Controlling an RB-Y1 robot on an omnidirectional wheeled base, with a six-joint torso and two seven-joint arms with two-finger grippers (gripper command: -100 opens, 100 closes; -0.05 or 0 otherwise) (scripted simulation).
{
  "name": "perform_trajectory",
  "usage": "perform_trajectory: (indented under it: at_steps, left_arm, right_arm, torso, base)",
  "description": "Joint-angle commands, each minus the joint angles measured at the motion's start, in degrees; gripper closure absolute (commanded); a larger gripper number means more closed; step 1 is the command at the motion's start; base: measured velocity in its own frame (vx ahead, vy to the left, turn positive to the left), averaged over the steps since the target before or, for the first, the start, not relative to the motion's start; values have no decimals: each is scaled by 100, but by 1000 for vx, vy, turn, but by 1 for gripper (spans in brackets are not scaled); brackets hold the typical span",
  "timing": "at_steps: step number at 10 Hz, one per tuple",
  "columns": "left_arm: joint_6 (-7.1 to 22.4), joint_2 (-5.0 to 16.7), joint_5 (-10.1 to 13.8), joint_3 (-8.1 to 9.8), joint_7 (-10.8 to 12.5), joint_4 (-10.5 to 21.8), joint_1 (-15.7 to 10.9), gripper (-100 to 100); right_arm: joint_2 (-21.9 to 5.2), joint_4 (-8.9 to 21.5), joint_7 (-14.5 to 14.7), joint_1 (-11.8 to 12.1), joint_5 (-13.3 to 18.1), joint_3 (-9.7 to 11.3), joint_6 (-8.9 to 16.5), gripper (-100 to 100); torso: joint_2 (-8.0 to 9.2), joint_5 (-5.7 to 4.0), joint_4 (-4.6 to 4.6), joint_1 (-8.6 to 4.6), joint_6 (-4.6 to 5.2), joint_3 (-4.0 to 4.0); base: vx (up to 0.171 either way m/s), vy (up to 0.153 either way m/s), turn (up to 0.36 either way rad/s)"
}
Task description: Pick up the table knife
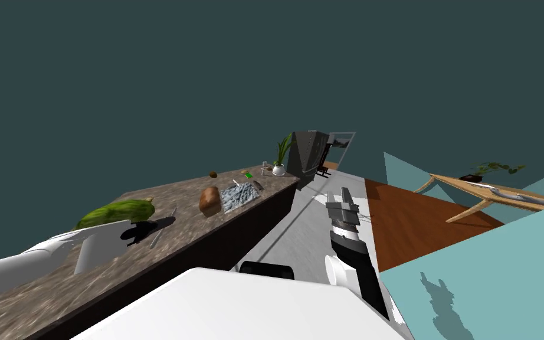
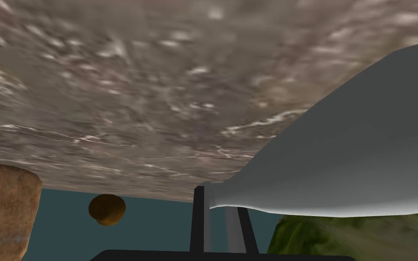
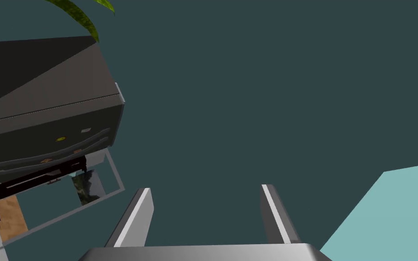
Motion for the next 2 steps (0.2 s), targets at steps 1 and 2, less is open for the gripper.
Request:
perform_trajectory:
  at_steps: [1,2]
  left_arm:
    - [0,0,0,0,0,0,0,100]
    - [-20,6,-7,0,-4,-9,4,0]
  right_arm:
    - [0,0,0,0,0,0,0,0]
    - [0,0,0,-2,0,0,0,0]
  torso:
    - [0,0,0,0,0,0]
    - [22,4,3,16,7,11]
  base:
    - [59,-41,54]
    - [11,-9,-12]
